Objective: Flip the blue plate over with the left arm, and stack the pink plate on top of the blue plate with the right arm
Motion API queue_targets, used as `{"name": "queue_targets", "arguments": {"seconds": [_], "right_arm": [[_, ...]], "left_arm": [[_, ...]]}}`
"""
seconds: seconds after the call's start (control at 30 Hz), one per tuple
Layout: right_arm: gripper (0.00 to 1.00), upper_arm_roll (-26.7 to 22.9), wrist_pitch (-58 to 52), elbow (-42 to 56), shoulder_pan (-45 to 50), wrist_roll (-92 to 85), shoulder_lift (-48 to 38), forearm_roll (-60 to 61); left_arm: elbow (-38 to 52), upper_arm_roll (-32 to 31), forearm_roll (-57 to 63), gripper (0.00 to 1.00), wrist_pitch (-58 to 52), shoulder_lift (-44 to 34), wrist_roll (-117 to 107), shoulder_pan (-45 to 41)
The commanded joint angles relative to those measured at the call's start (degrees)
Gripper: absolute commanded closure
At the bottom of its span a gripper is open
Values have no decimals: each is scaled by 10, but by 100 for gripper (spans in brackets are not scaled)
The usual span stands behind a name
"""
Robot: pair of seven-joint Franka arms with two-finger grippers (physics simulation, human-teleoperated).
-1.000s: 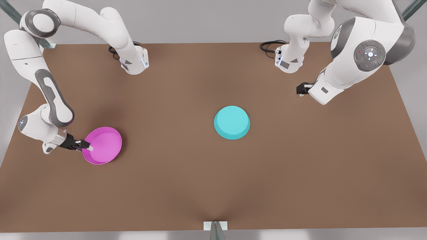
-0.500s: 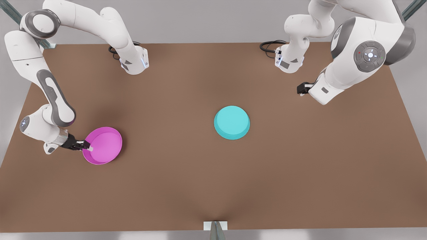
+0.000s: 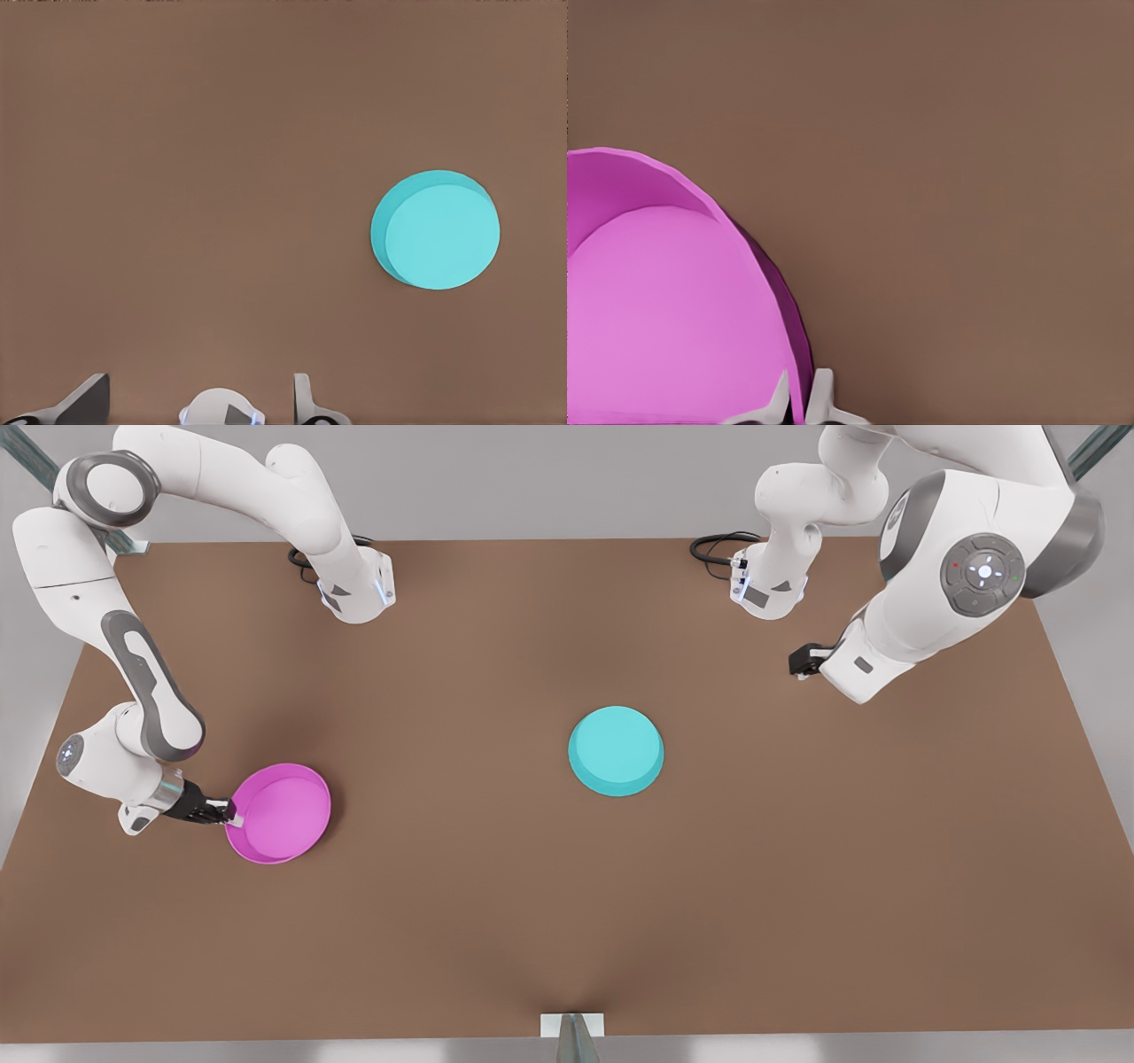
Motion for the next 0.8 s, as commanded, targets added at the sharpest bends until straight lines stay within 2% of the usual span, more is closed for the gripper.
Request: {"name": "queue_targets", "arguments": {"seconds": [0.0, 0.27, 0.5, 0.77], "right_arm": [[79, 0, 0, 0, 0, 5, 0, -6], [79, 0, -10, 2, 5, 5, -4, -5], [79, 9, -66, 6, -2, 13, -17, -2], [79, 68, -130, -1, -66, 18, -20, 3]], "left_arm": [[0, 0, 0, 0, 0, 0, 0, 0], [-2, 0, 4, 0, -1, -1, 0, -5], [-2, -3, 4, 0, -8, -1, -1, 1], [-2, -2, 4, 0, -8, 0, -2, -2]]}}
